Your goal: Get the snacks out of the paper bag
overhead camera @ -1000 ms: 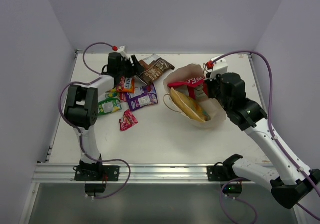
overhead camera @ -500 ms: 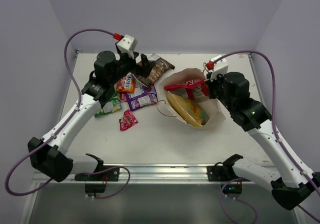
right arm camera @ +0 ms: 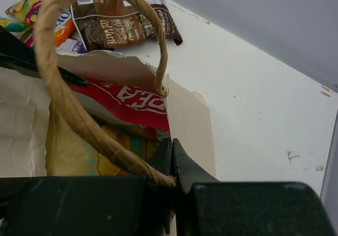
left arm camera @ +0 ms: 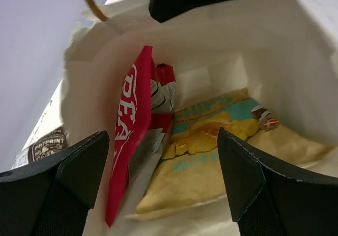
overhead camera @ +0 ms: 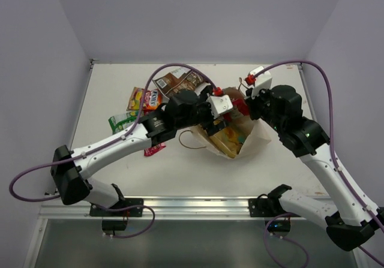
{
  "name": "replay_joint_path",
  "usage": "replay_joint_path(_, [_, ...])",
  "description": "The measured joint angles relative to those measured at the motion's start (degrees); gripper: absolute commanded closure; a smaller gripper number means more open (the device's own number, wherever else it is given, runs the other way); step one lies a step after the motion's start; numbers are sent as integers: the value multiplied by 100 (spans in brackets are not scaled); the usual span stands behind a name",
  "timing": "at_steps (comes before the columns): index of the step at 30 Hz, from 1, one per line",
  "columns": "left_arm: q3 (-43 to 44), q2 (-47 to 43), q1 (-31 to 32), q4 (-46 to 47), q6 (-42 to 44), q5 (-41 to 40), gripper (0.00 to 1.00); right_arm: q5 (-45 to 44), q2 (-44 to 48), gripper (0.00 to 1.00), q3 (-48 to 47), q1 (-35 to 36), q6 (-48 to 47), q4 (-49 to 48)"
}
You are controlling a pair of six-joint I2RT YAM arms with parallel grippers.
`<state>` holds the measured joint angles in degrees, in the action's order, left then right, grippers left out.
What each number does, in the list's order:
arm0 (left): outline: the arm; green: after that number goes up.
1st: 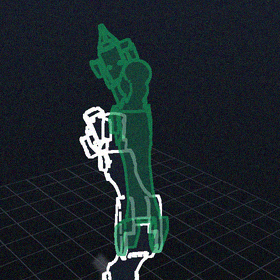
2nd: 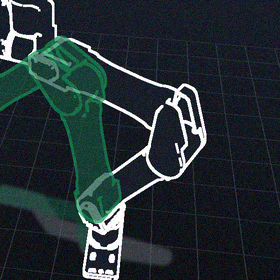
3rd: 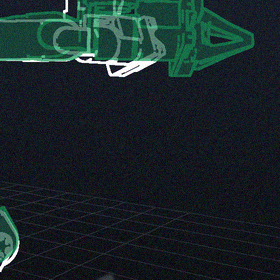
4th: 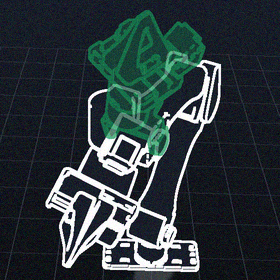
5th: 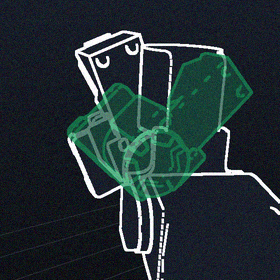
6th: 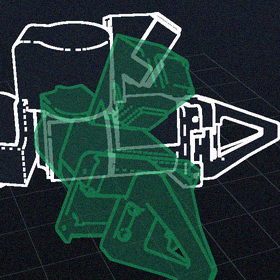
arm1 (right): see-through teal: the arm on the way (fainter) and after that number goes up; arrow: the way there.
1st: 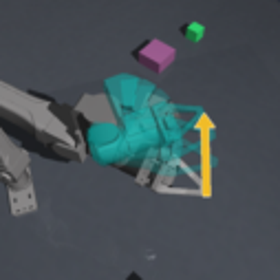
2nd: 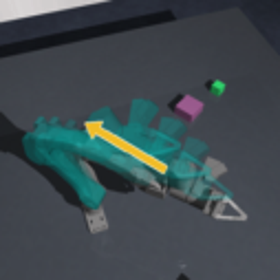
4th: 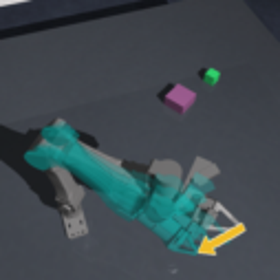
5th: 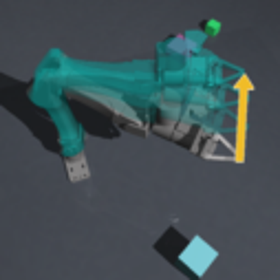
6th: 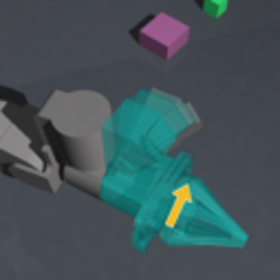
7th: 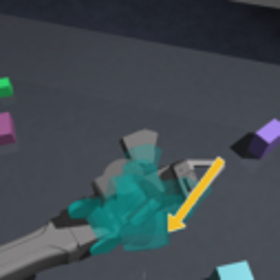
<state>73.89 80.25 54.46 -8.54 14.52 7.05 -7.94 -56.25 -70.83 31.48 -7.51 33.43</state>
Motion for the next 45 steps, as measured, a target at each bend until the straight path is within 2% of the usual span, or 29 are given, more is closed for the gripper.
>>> replay_joint_path(9, [310, 1132, 37, 26, 872, -503, 15, 157, -4, 100, -35, 55, -7, 87])
replay_joint_path(15, [494, 1633, 39, 289, 1084, -726, 25, 188, 2, 100, -35, 76, -4, 92])
replay_joint_path(18, [494, 1797, 31, 514, 1150, -837, 50, 192, 2, 100, -35, 76, -2, 87])
replay_joint_path(19, [494, 1838, 28, 584, 1156, -861, 70, 181, 7, 100, -35, 76, -2, 85])
replay_joint_path(21, [494, 1904, 4, 691, 1178, -903, 86, 146, 9, 100, -33, 70, -7, 87])
replay_joint_path(22, [494, 1915, -2, 734, 1202, -922, 98, 125, 11, 100, -31, 70, -2, 83])
replay_joint_path(23, [492, 1917, -7, 774, 1217, -944, 100, 122, 11, 100, -31, 70, -2, 79])
replay_joint_path(30, [195, 1504, -33, 855, 1161, -966, 100, 52, 11, 100, 72, 107, 17, -105])
replay_joint_path(37, [168, 164, -33, 737, 844, -708, 100, -269, -149, 100, 155, 114, 48, -271])
replay_joint_path(42, [662, -503, -33, 741, 531, -588, 100, -444, -345, 100, 201, 114, 90, -345])
replay_joint_path(45, [1003, -669, -33, 702, 356, -879, 100, -529, -387, 100, 240, 114, 105, -417])
